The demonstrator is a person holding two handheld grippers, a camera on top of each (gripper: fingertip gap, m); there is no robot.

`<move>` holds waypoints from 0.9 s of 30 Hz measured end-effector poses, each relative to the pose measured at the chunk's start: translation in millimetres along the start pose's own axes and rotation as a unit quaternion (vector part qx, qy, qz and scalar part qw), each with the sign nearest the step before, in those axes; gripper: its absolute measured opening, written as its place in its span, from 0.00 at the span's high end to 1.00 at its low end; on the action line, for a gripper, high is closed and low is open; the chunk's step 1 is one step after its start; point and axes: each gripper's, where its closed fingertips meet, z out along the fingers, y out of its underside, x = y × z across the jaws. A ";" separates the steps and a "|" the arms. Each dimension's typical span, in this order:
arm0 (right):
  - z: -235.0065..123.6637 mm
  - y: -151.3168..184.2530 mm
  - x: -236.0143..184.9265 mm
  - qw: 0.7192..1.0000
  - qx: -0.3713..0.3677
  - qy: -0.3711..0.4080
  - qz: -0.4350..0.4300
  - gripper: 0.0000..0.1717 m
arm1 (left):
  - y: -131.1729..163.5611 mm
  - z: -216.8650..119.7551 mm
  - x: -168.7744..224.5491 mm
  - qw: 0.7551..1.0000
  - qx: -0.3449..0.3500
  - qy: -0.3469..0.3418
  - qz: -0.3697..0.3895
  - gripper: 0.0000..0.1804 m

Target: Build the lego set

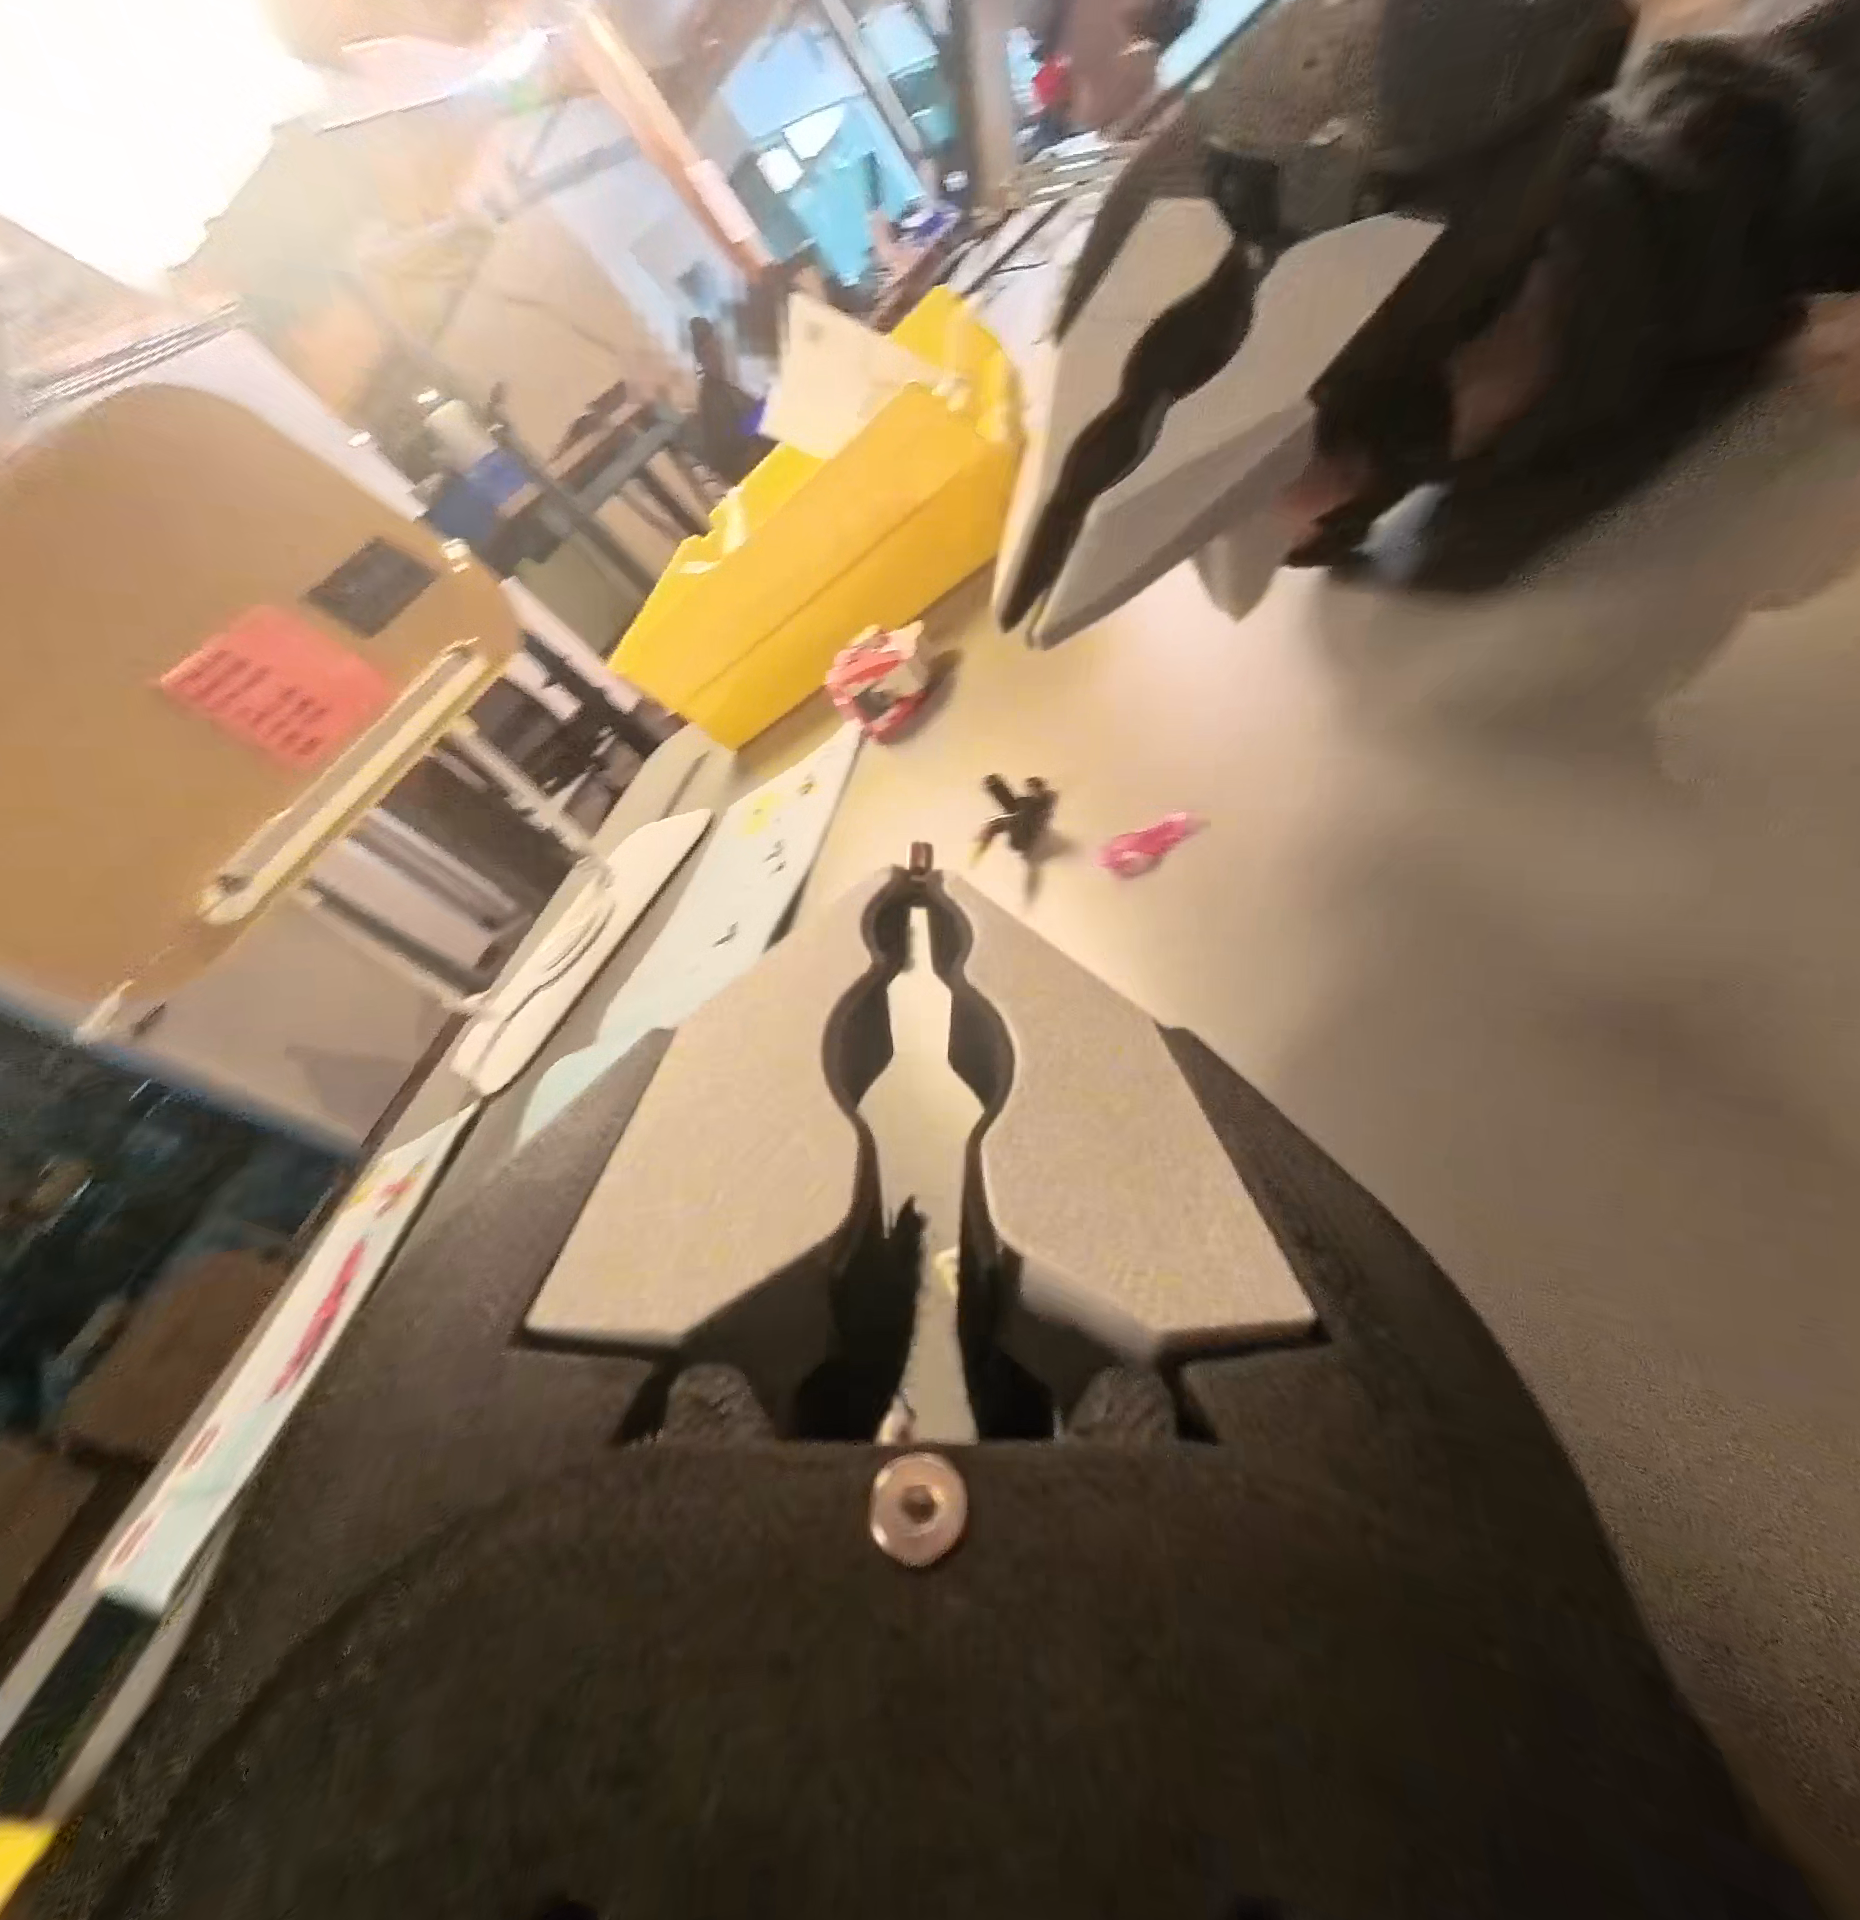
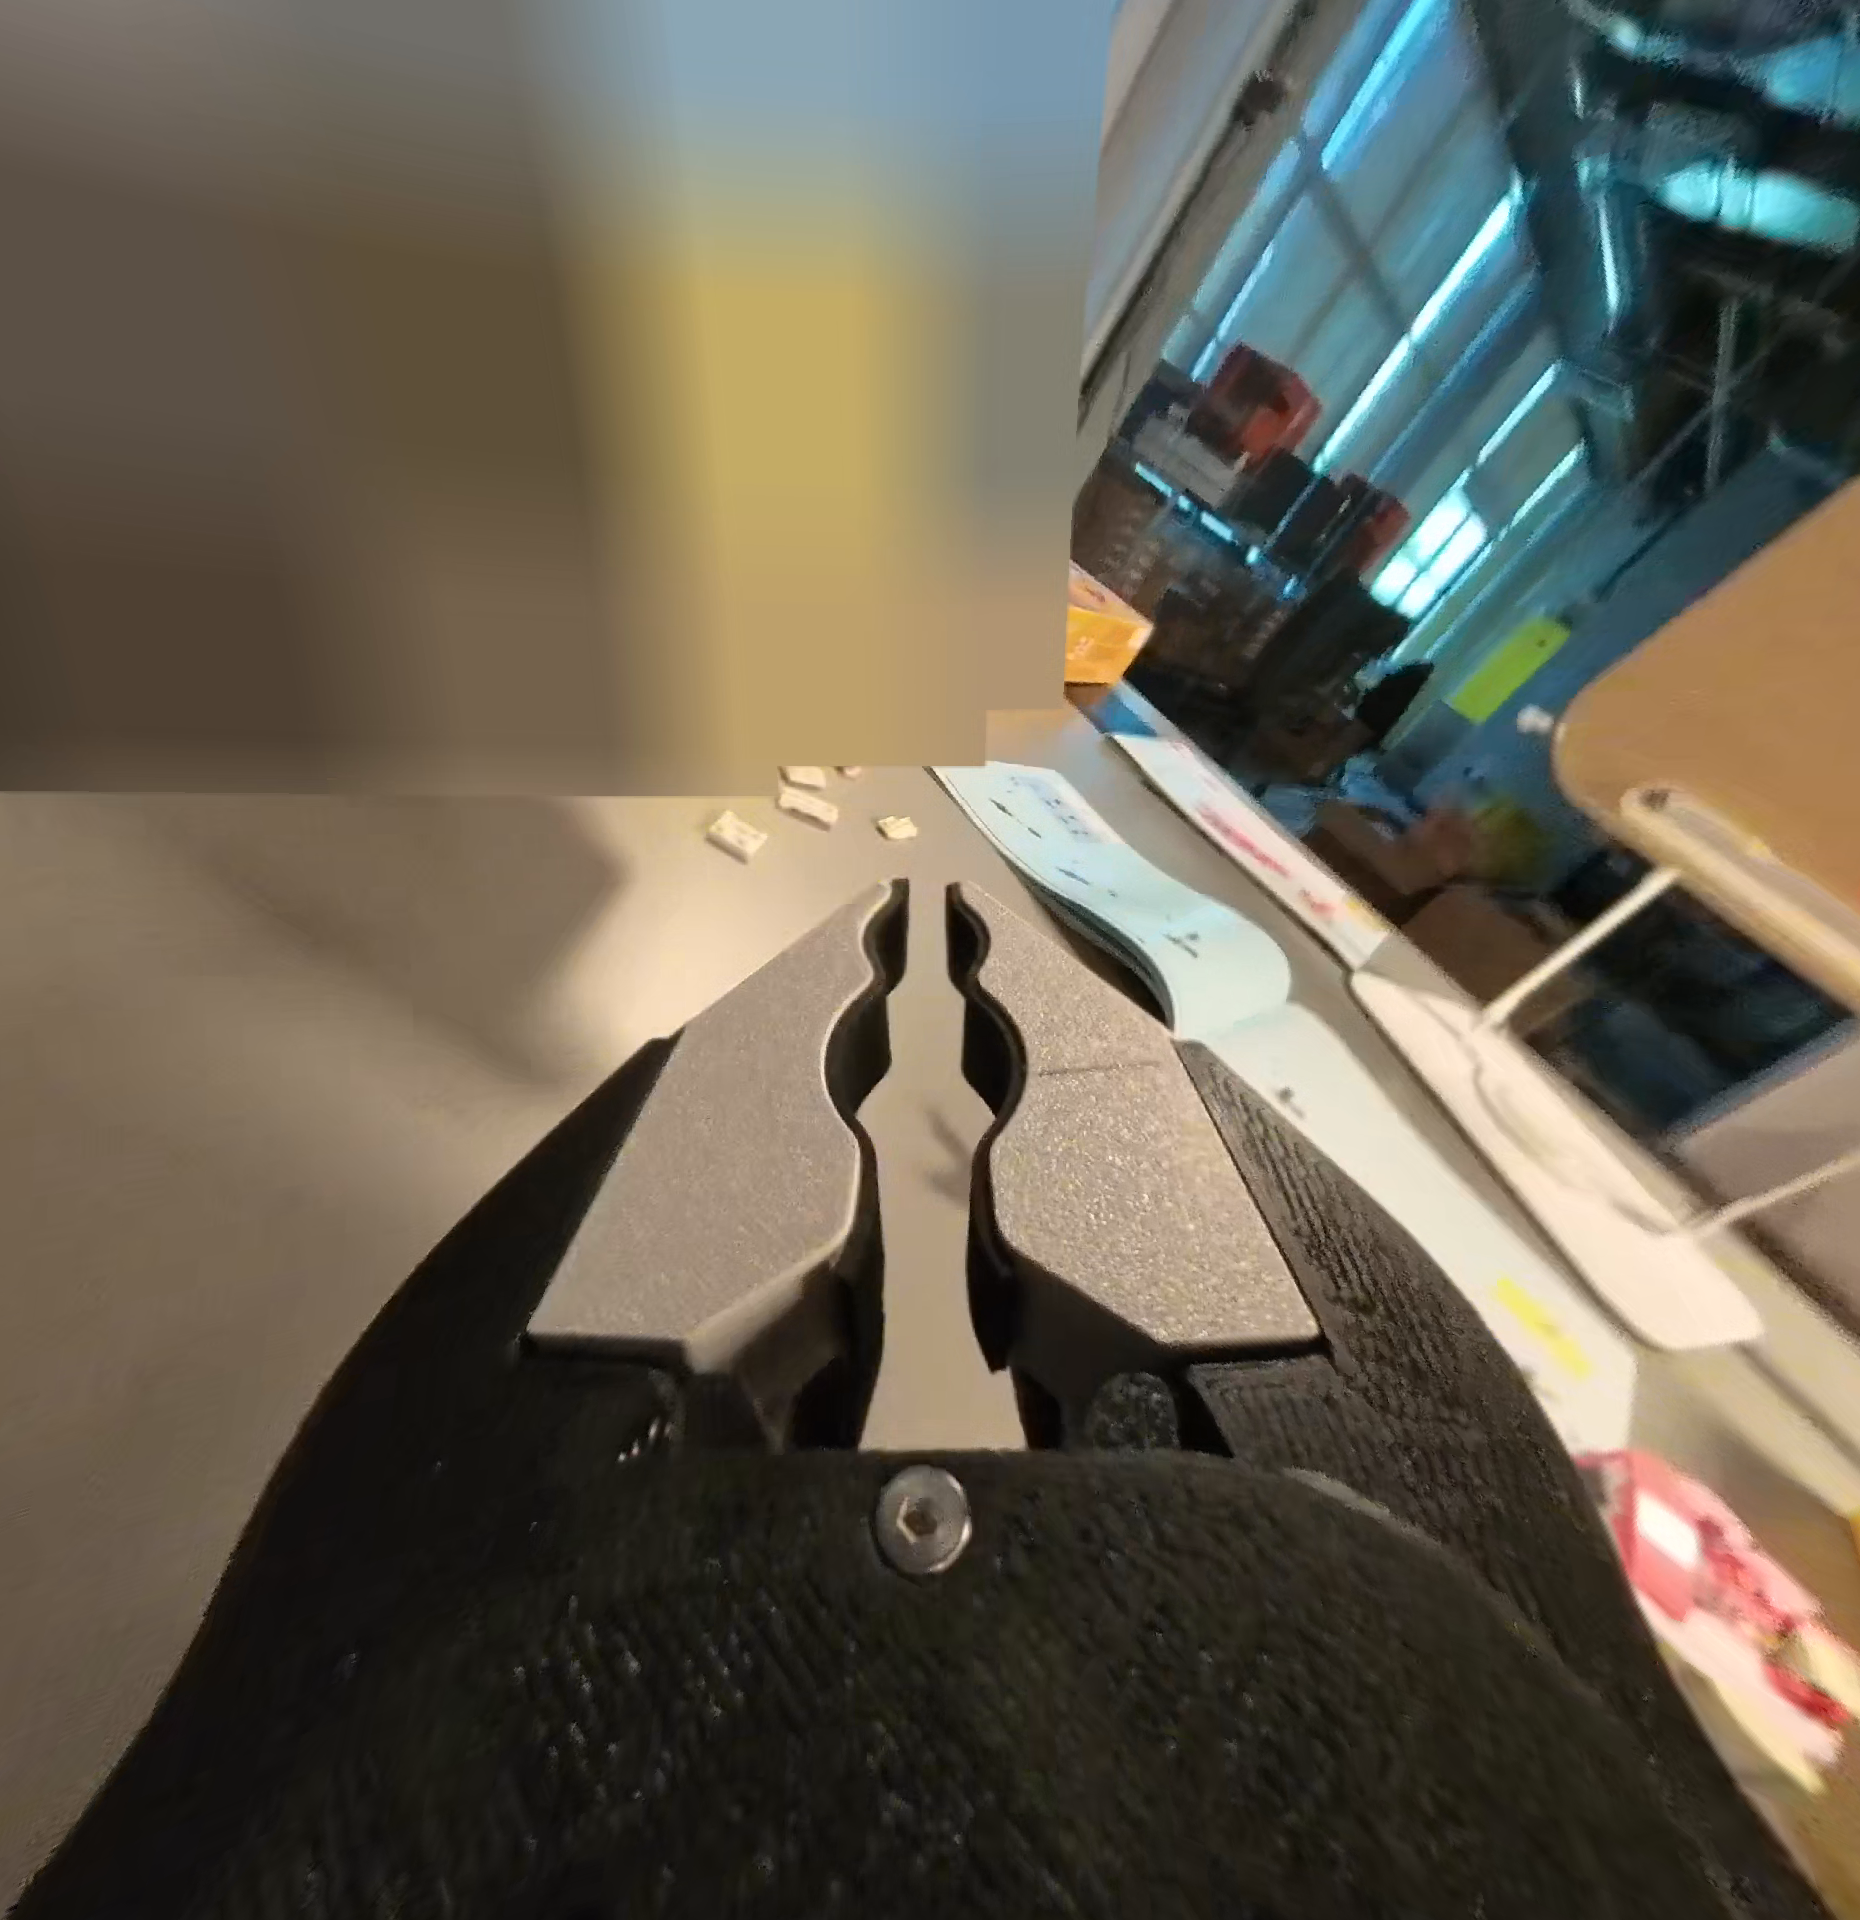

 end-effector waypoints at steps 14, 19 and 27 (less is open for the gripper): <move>102.8 77.0 27.1 0.912 -0.328 0.022 0.247 0.94 | 15.5 -18.0 -52.8 0.988 -0.035 -0.149 -0.017 0.99; 112.2 96.4 30.4 0.894 -0.377 0.038 0.237 0.93 | 17.0 -21.7 -58.8 0.986 -0.032 -0.161 -0.031 0.99; 117.8 102.6 34.5 0.872 -0.383 0.030 0.303 0.94 | 19.1 -22.4 -61.3 0.986 -0.027 -0.161 -0.044 0.99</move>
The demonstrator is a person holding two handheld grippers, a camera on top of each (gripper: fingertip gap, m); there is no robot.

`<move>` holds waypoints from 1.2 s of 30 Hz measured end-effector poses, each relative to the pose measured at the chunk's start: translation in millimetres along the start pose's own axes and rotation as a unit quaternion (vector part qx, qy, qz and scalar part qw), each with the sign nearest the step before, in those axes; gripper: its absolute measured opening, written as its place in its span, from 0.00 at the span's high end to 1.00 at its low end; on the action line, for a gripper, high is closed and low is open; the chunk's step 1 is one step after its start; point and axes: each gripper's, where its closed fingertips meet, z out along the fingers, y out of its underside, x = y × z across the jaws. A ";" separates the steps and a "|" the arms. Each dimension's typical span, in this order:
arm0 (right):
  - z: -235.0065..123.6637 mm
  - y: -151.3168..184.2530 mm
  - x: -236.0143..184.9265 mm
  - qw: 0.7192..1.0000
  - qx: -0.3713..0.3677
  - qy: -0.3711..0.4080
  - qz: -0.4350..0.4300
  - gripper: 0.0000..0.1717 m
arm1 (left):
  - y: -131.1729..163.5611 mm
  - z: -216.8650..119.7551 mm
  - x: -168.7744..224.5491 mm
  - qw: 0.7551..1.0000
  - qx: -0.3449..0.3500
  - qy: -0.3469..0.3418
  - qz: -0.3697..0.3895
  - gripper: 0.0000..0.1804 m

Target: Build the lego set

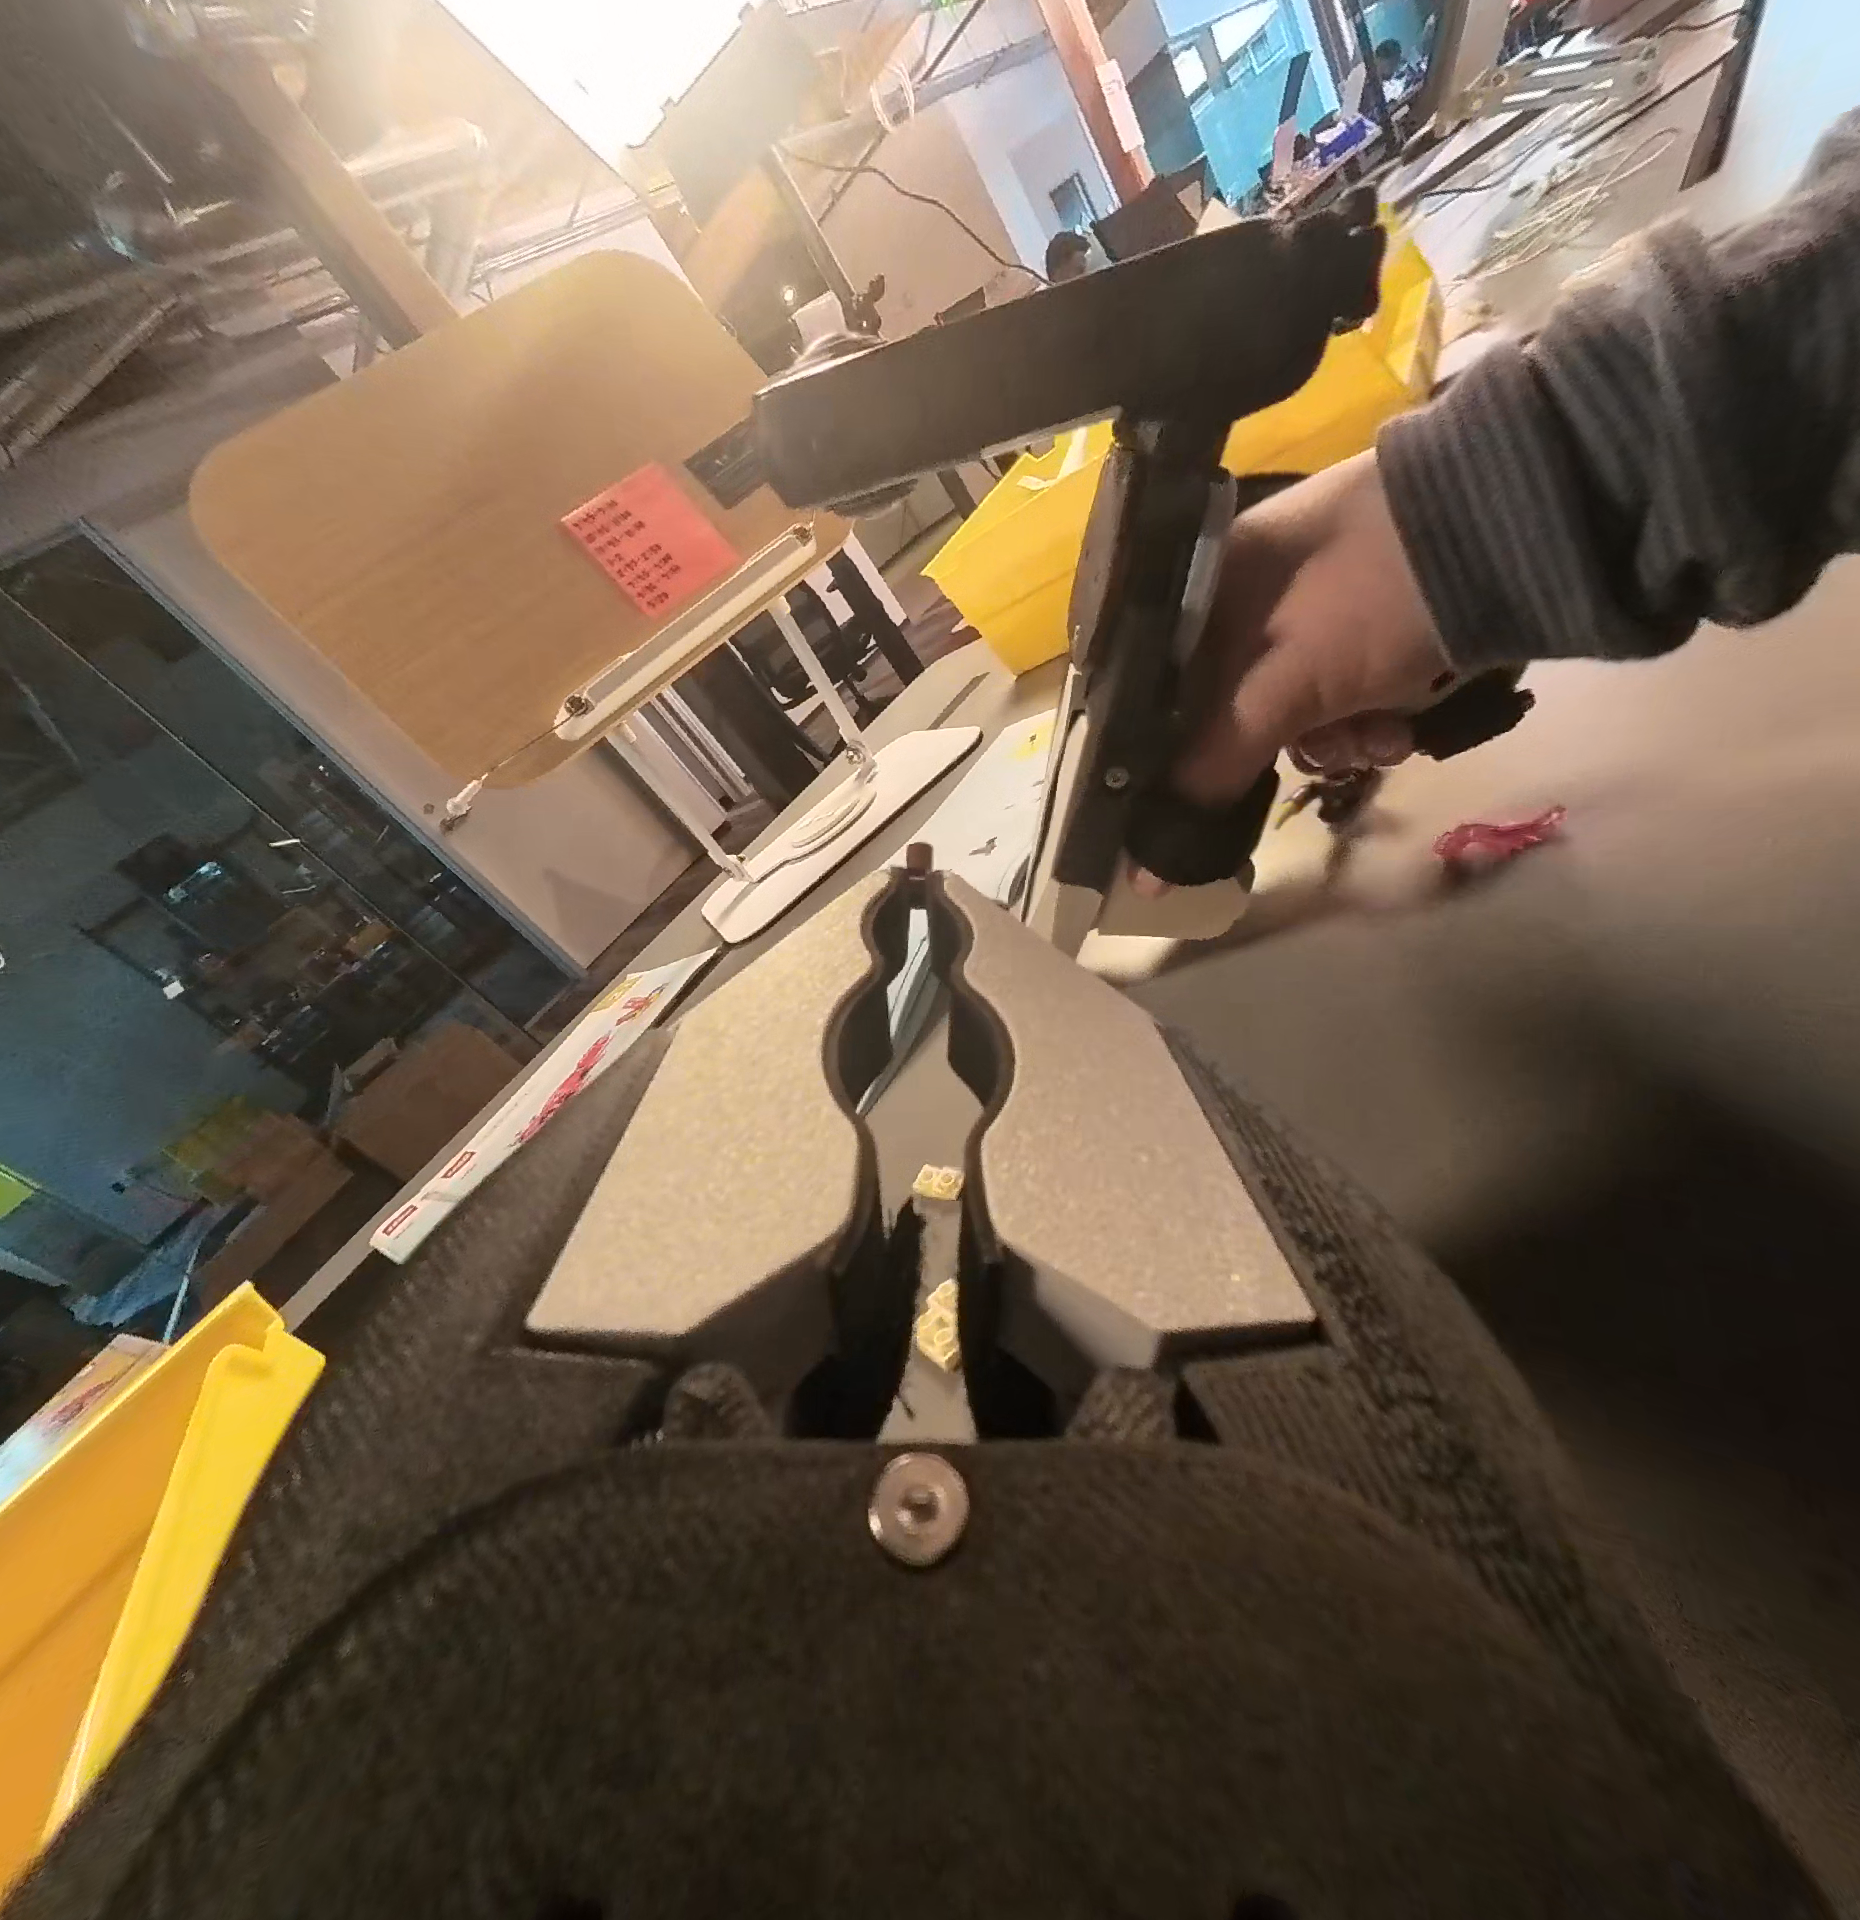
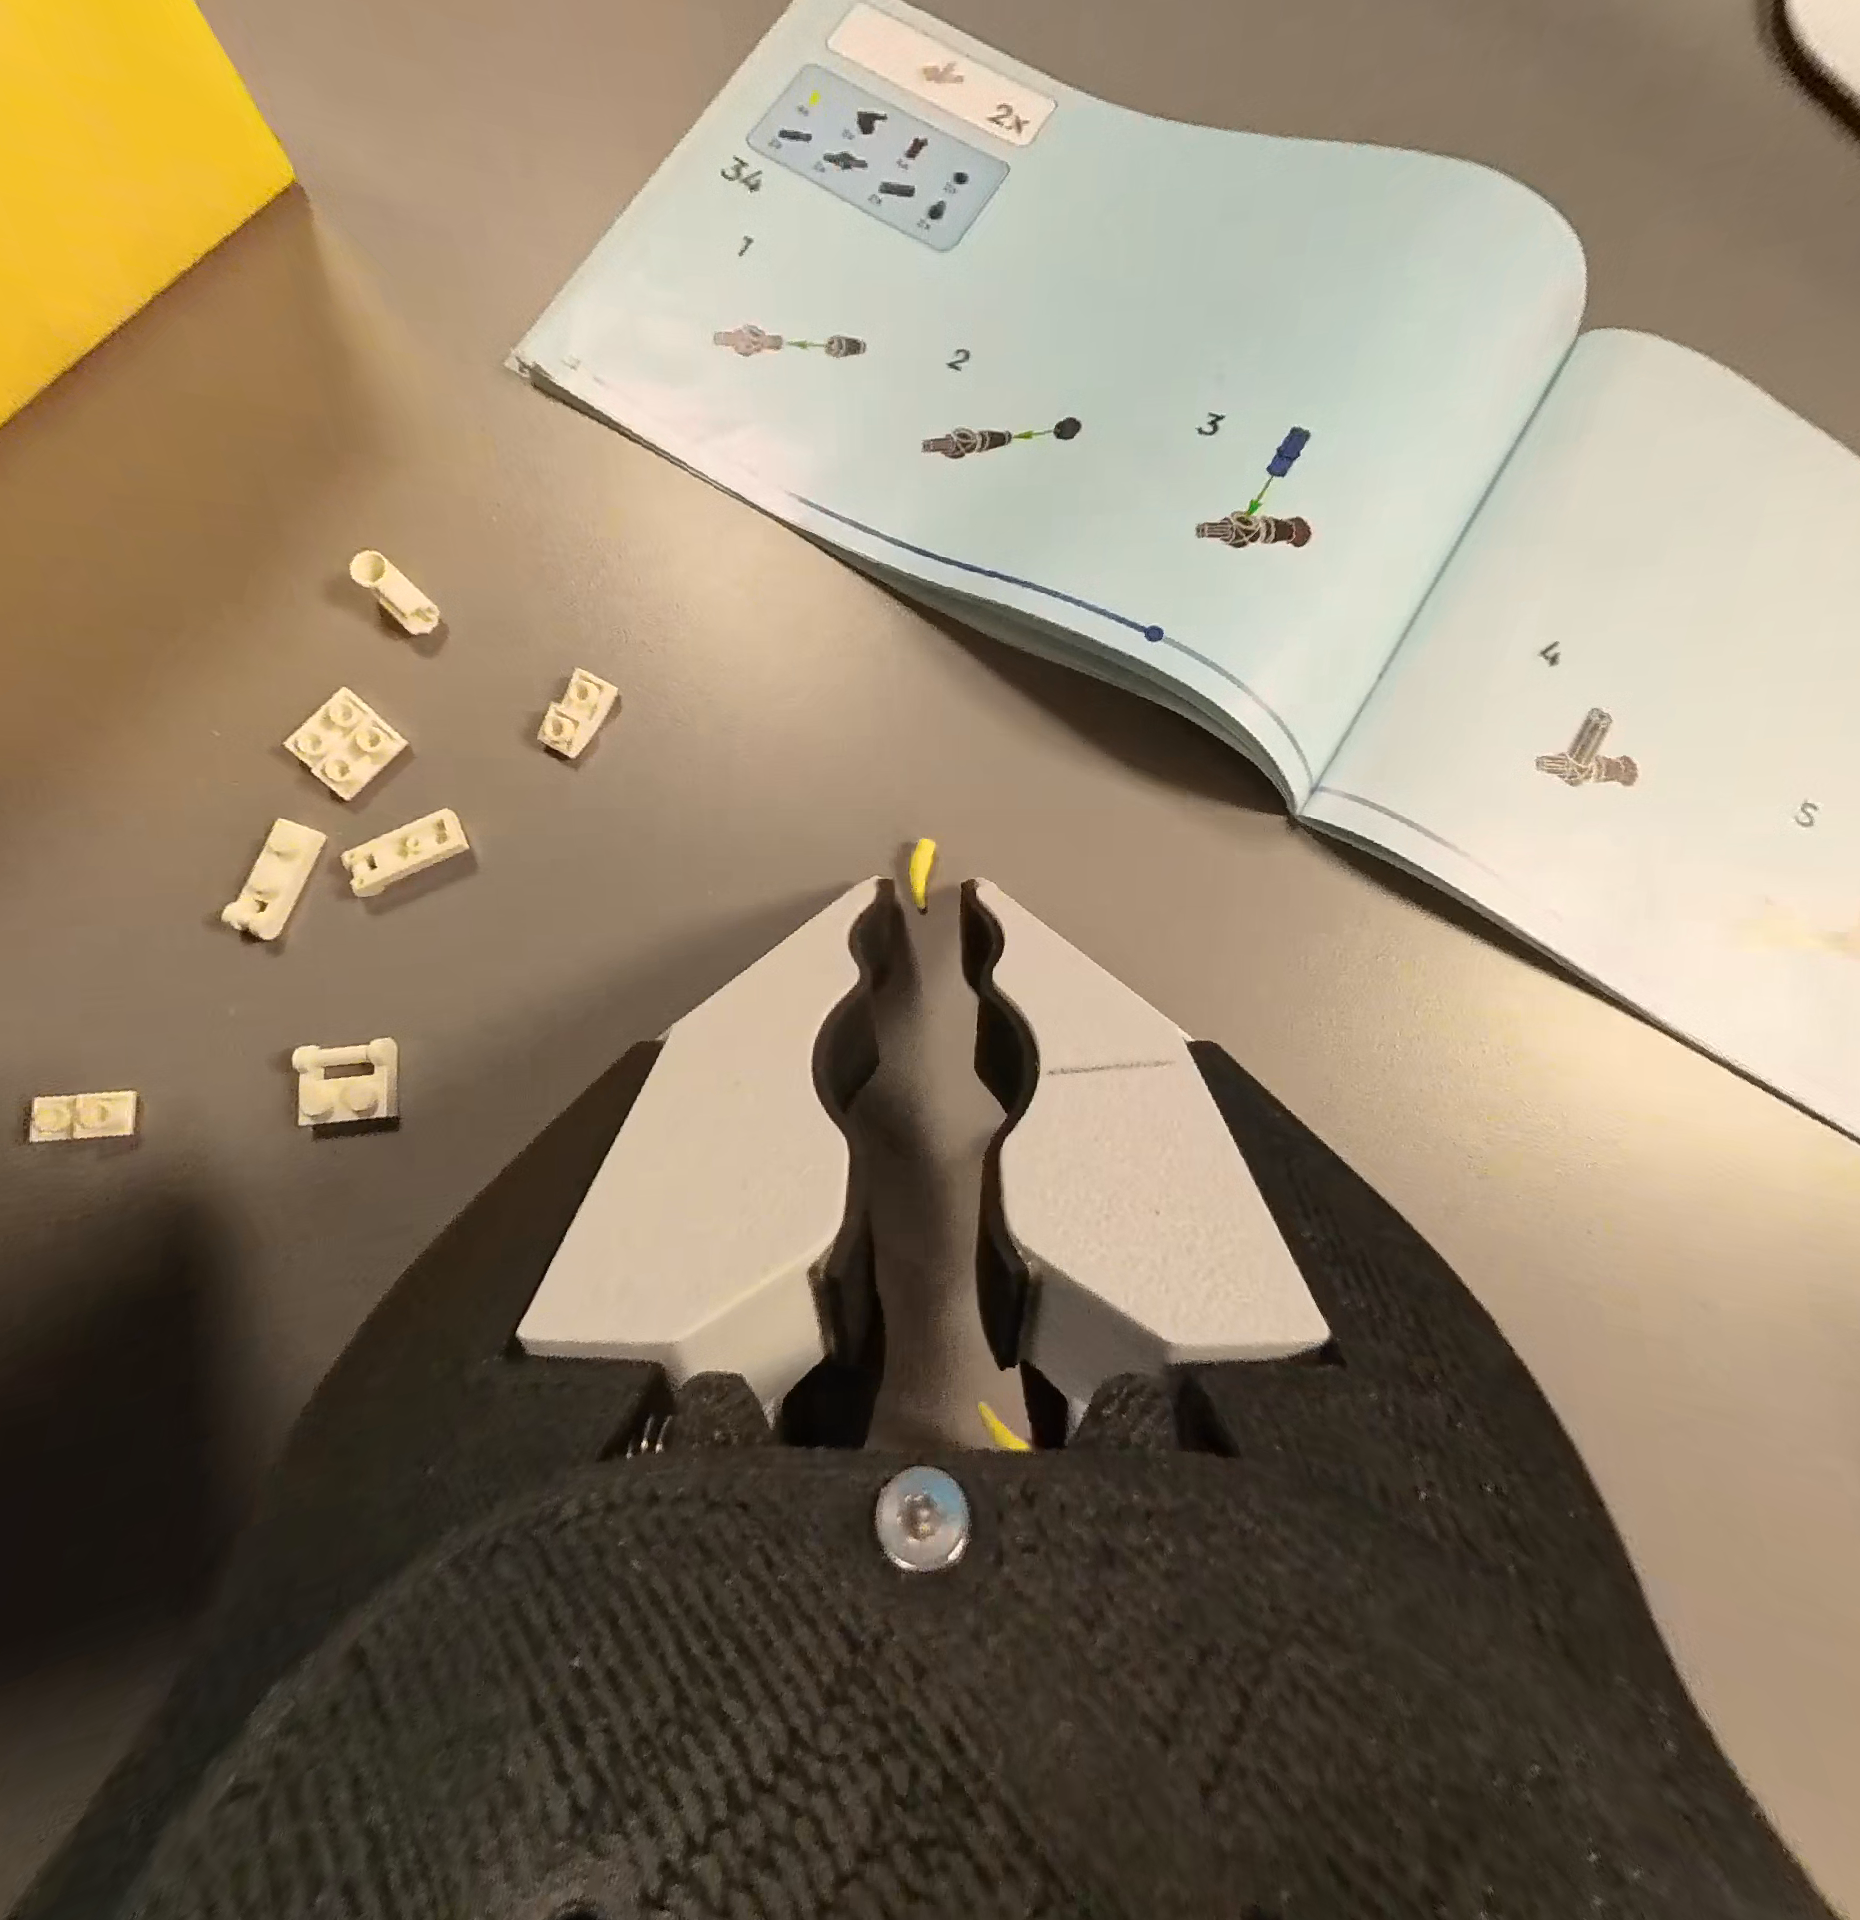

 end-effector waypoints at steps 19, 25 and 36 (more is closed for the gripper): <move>4.4 -5.4 1.9 1.000 0.010 -0.006 -0.027 1.00 | 2.8 3.3 6.4 1.000 -0.006 0.017 0.003 0.99; -4.2 -7.5 -9.3 0.992 0.058 -0.043 -0.108 1.00 | -0.2 1.6 1.7 0.999 0.011 0.016 -0.039 0.99; -100.0 -33.9 -51.8 0.778 0.335 0.061 -0.528 1.00 | -27.2 -1.6 25.5 0.975 0.044 0.126 -0.179 0.99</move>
